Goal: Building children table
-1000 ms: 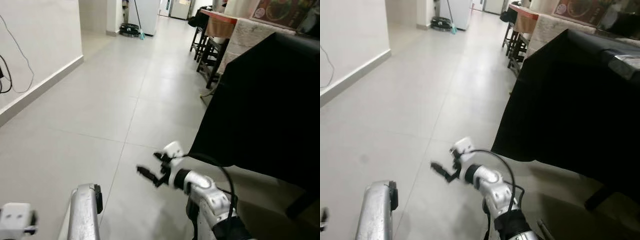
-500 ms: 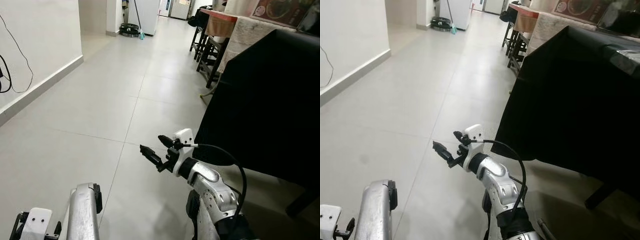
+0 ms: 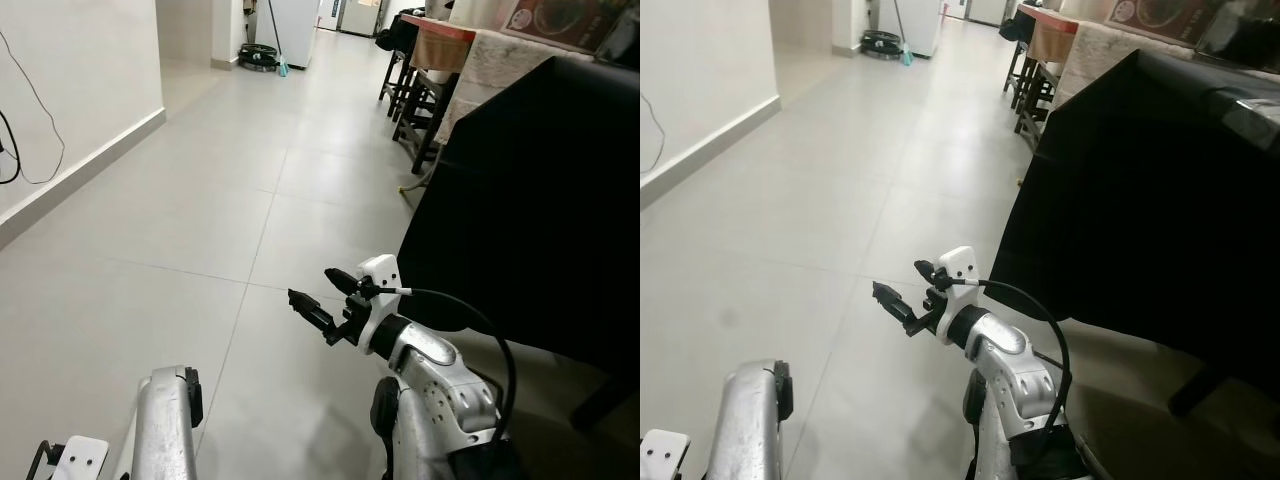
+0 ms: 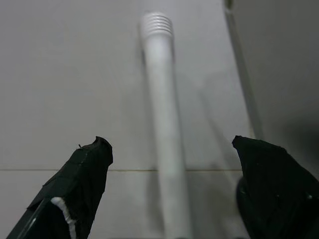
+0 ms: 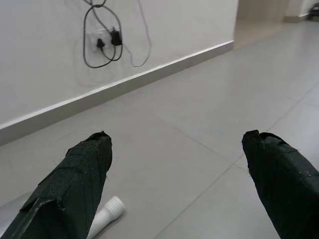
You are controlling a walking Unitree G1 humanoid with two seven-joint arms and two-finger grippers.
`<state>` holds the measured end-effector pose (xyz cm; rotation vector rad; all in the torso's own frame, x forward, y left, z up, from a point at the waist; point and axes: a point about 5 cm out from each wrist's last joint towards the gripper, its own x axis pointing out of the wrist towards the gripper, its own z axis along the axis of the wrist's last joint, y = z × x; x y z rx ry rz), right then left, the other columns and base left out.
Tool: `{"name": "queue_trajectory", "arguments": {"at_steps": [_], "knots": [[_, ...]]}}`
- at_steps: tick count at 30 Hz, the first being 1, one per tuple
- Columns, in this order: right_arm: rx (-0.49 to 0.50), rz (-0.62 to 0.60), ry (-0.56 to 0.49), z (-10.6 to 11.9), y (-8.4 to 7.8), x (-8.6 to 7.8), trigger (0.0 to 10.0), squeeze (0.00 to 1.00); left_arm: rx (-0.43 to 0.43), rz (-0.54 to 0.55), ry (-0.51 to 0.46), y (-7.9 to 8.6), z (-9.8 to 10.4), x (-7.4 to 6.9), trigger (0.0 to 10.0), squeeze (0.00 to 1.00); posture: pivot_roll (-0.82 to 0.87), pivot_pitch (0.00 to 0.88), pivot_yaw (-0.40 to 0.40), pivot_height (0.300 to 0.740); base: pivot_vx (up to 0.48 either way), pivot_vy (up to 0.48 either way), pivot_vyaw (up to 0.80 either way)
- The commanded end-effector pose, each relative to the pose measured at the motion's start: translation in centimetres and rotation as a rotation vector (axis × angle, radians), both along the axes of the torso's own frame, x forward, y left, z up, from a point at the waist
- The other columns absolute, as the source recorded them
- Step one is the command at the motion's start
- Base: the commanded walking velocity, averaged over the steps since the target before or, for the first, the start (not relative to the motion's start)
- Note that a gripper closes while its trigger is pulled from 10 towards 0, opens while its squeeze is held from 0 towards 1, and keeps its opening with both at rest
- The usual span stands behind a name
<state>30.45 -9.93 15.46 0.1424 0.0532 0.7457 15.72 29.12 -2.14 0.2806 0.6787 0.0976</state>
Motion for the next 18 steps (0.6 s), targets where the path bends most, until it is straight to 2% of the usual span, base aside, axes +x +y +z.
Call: {"name": "queue_trajectory", "arguments": {"at_steps": [1,3,4,12,13,16,18], "knots": [[0.001,-0.024,0.006,0.4,-0.8,-0.3,10.0,0.0,-0.042,-0.022,0.021,-0.3,-0.6,-0.7,10.0,0.0,-0.07,0.0,-0.142,0.3,0.0,0.0,0.0],[0.001,-0.024,0.006,0.4,-0.8,-0.3,10.0,0.0,-0.042,-0.022,0.021,-0.3,-0.6,-0.7,10.0,0.0,-0.07,0.0,-0.142,0.3,0.0,0.0,0.0],[-0.006,-0.014,0.002,1.0,-0.8,-0.7,10.0,0.0,-0.049,-0.034,0.036,0.3,-0.5,-1.2,10.0,0.0,-0.08,0.0,-0.142,0.3,0.0,0.0,0.0],[-0.012,0.002,0.001,1.9,-0.7,-0.8,10.0,0.0,-0.036,-0.035,0.049,1.2,-0.1,-1.6,10.0,0.0,-0.08,0.018,-0.148,0.3,0.0,0.0,0.0],[-0.017,0.009,0.0,2.3,-0.8,-0.9,10.0,0.0,-0.033,-0.03,0.052,1.5,0.1,-2.0,10.0,0.0,-0.09,0.062,-0.156,0.3,0.0,0.0,0.0],[-0.033,0.026,-0.009,3.4,-0.7,-0.5,10.0,0.0,-0.032,-0.021,0.077,1.9,-0.1,-3.5,10.0,0.0,-0.1,0.115,-0.167,0.3,0.0,0.0,0.0],[-0.035,0.028,-0.012,3.6,-0.7,-0.4,10.0,0.0,-0.035,-0.019,0.081,1.9,-0.2,-3.7,10.0,0.0,-0.1,0.115,-0.167,0.3,0.0,0.0,0.0]]}}
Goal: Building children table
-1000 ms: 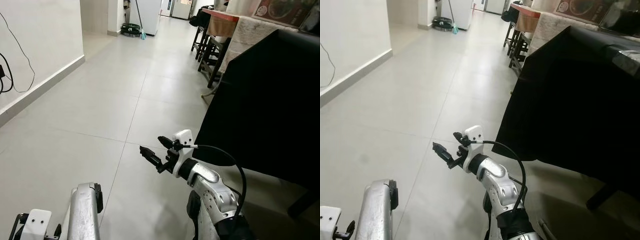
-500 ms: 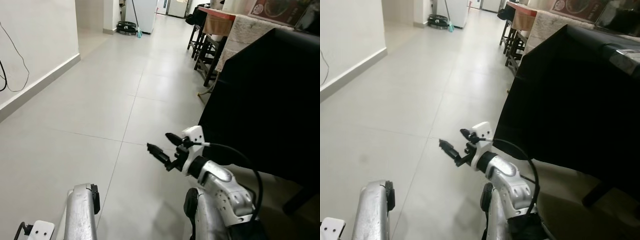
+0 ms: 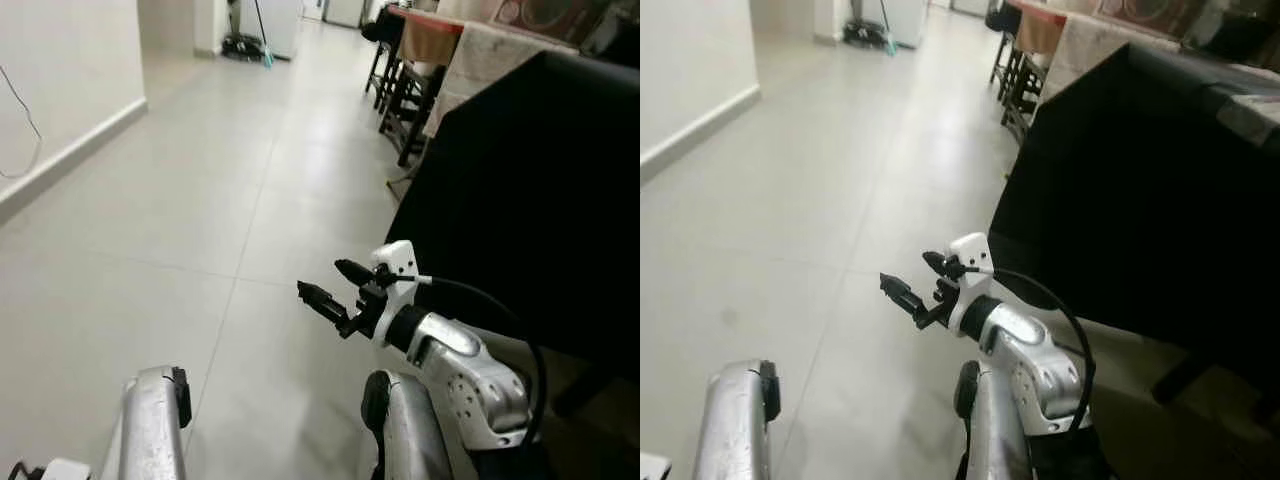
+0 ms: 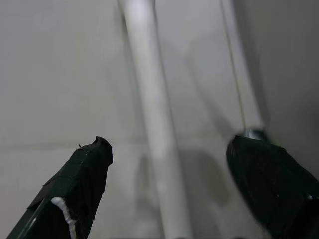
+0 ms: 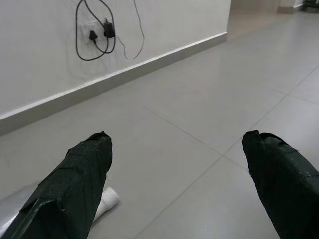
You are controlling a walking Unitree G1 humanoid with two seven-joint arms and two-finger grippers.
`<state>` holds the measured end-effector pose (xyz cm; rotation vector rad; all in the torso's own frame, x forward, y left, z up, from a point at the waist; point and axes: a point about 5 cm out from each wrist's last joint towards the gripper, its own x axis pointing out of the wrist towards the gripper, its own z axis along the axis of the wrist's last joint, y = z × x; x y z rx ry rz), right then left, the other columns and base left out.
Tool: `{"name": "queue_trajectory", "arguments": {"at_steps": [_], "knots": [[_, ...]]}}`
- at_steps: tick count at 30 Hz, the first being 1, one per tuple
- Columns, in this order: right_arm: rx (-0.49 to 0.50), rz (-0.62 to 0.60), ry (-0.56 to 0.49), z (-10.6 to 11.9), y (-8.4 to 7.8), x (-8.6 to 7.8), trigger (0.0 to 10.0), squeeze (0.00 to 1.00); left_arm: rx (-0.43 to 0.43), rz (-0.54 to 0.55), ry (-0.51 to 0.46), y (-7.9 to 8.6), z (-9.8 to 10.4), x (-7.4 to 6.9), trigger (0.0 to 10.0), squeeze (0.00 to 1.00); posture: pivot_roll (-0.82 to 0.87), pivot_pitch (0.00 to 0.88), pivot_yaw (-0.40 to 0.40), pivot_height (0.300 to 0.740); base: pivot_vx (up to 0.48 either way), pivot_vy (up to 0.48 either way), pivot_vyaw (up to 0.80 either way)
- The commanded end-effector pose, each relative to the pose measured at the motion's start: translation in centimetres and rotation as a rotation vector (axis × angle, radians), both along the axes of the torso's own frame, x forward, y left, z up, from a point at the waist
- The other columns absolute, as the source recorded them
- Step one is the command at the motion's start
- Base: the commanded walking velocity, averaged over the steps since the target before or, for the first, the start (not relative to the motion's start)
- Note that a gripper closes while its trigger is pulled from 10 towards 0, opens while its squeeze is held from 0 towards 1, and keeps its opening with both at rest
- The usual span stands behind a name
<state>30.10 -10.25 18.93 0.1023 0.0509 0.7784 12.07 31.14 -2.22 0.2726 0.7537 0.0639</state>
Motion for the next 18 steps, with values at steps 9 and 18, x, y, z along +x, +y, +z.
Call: {"name": "queue_trajectory", "arguments": {"at_steps": [9,18], "knots": [[0.001,0.035,-0.019,2.4,0.8,-0.2,10.0,0.0,-0.05,-0.019,0.039,-0.4,-0.5,-1.5,10.0,0.0,-0.13,0.224,-0.178,0.3,0.0,0.0,0.0],[0.004,0.056,-0.007,3.5,1.2,-0.3,10.0,0.0,-0.034,-0.018,0.067,0.8,-0.2,-1.5,10.0,0.0,-0.16,0.301,-0.188,0.3,0.0,0.0,0.0]]}}
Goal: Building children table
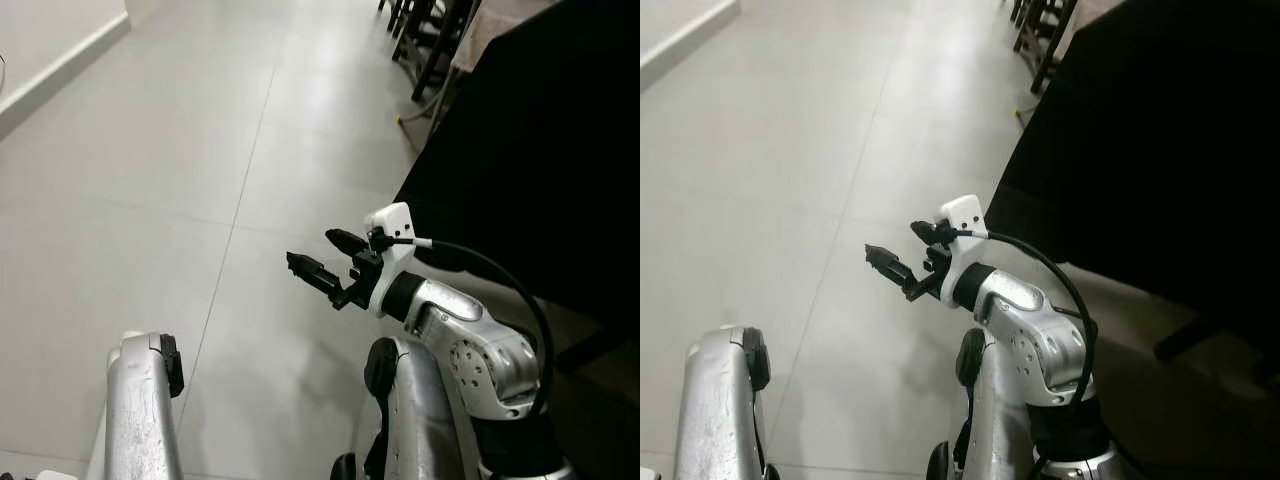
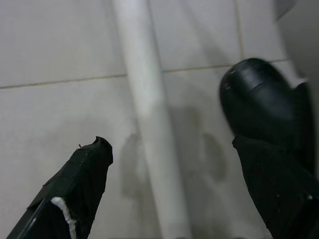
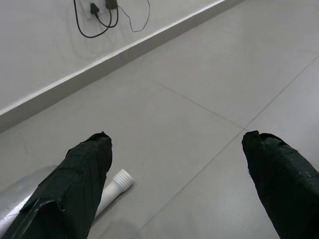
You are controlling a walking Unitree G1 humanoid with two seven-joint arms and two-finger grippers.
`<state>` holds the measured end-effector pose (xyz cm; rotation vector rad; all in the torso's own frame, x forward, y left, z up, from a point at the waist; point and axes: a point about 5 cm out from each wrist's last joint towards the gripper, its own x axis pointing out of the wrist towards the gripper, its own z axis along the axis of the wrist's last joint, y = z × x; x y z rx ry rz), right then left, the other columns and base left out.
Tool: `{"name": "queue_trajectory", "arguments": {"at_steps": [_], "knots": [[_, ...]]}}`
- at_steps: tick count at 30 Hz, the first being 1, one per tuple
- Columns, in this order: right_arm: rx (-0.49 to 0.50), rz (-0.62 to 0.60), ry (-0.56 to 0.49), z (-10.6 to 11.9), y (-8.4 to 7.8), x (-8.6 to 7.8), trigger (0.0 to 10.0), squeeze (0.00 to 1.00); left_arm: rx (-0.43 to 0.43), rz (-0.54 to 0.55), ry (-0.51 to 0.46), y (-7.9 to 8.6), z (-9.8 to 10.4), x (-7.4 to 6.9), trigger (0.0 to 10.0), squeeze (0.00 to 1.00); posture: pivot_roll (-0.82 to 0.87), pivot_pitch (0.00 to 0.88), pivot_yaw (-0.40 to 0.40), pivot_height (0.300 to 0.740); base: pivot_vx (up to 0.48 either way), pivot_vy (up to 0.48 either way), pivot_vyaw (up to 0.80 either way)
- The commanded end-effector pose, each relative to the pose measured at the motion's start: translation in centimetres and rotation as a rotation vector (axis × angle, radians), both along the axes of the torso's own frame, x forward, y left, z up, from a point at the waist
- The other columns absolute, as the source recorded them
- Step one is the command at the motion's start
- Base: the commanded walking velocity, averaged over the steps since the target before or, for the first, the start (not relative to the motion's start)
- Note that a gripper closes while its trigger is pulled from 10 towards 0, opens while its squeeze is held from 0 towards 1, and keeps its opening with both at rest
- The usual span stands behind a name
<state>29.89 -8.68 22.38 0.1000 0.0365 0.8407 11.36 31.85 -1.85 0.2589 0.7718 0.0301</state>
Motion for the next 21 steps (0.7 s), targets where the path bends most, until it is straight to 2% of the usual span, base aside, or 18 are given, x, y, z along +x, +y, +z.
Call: {"name": "queue_trajectory", "arguments": {"at_steps": [1,10,19,21], "knots": [[-0.004,-0.001,0.013,0.2,-0.3,-0.1,10.0,0.0,0.004,0.008,0.056,0.7,-0.6,-0.5,10.0,0.0,-0.17,0.316,-0.192,0.3,0.0,0.0,0.0],[-0.016,0.006,0.016,1.0,-0.4,-0.4,10.0,0.0,0.01,0.038,0.079,1.8,-0.9,-0.1,10.0,0.0,-0.23,0.355,-0.21,0.3,0.0,0.0,0.0],[-0.058,0.002,0.009,1.7,-1.0,-1.1,10.0,0.0,-0.041,0.039,0.077,0.4,-2.1,-0.1,10.0,0.0,-0.32,0.352,-0.221,0.3,0.0,0.0,0.0],[-0.078,-0.011,0.01,2.1,-1.8,-1.2,10.0,0.0,-0.05,0.05,0.086,-0.2,-2.8,0.1,10.0,0.0,-0.36,0.358,-0.242,0.3,0.0,0.0,0.0]]}}
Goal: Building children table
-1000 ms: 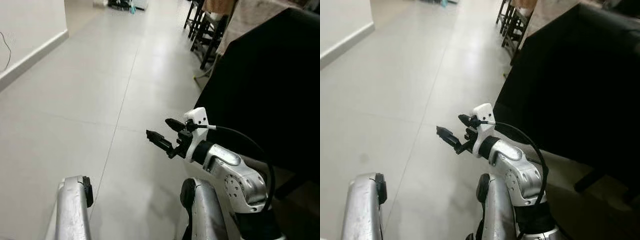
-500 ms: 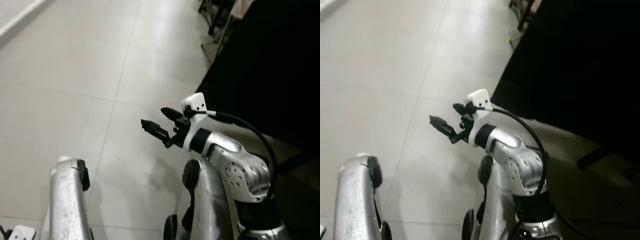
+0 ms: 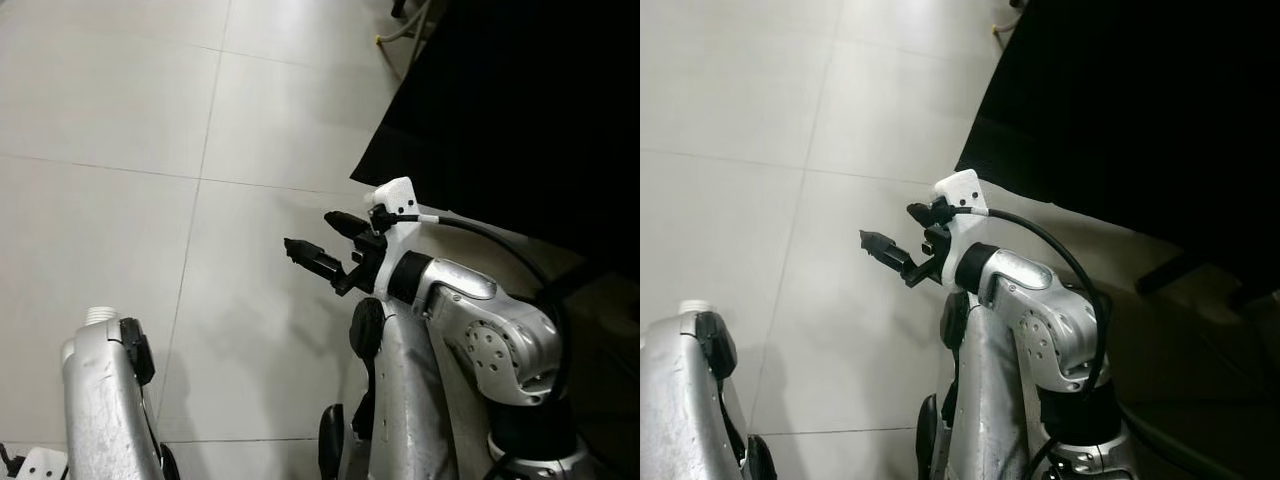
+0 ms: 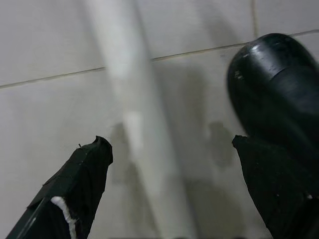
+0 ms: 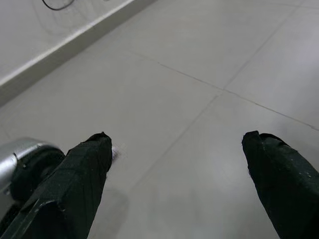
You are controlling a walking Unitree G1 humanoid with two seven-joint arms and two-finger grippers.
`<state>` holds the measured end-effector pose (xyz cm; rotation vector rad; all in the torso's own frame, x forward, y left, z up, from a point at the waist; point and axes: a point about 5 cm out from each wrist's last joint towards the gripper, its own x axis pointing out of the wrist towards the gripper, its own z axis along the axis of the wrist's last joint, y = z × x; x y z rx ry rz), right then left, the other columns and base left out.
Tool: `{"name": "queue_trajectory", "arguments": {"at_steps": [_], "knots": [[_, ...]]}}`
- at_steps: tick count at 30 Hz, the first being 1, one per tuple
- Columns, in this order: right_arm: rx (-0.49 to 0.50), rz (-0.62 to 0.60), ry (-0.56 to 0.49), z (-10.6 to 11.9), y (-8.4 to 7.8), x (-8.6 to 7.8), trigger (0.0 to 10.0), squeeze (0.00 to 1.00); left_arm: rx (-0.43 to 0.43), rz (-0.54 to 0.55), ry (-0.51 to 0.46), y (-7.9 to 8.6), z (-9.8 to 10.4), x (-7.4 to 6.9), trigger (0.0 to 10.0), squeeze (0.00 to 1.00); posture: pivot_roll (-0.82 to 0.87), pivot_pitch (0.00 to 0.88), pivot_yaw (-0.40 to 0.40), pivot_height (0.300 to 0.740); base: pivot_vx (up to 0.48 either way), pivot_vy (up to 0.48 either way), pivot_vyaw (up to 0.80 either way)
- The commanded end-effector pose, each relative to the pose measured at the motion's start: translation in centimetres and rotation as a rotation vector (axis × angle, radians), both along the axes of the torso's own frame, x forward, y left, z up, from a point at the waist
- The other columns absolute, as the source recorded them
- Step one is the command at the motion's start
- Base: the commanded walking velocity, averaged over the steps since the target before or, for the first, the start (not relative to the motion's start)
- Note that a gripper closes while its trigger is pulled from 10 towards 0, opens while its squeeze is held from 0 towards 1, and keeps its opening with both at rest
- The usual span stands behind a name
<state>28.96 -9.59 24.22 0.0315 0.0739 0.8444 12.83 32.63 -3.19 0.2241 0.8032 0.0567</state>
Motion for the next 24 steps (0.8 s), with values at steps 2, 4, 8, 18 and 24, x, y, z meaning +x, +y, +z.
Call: {"name": "queue_trajectory", "arguments": {"at_steps": [2,4,8,18,24], "knots": [[-0.018,-0.021,0.008,0.5,-1.5,-0.4,10.0,0.0,-0.033,0.017,0.067,-1.4,-1.9,-1.1,10.0,0.0,-0.37,0.359,-0.25,0.3,0.0,0.0,0.0],[-0.018,-0.021,0.008,0.5,-1.5,-0.4,10.0,0.0,-0.033,0.017,0.067,-1.4,-1.9,-1.1,10.0,0.0,-0.37,0.359,-0.25,0.3,0.0,0.0,0.0],[-0.028,-0.013,0.021,0.5,-1.5,-0.7,10.0,0.0,-0.049,0.03,0.112,-2.1,-2.8,-1.1,10.0,0.0,-0.39,0.357,-0.265,0.3,0.0,0.0,0.0],[-0.029,0.006,0.04,0.5,-1.0,-1.1,10.0,0.0,-0.07,0.032,0.19,-4.5,-4.8,-2.7,10.0,0.0,-0.39,0.352,-0.283,0.3,0.0,0.0,0.0],[-0.035,0.015,0.056,0.5,-1.2,-1.2,10.0,0.0,-0.041,0.085,0.236,-4.0,-5.2,-4.4,10.0,0.0,-0.4,0.349,-0.293,0.3,0.0,0.0,0.0]]}}
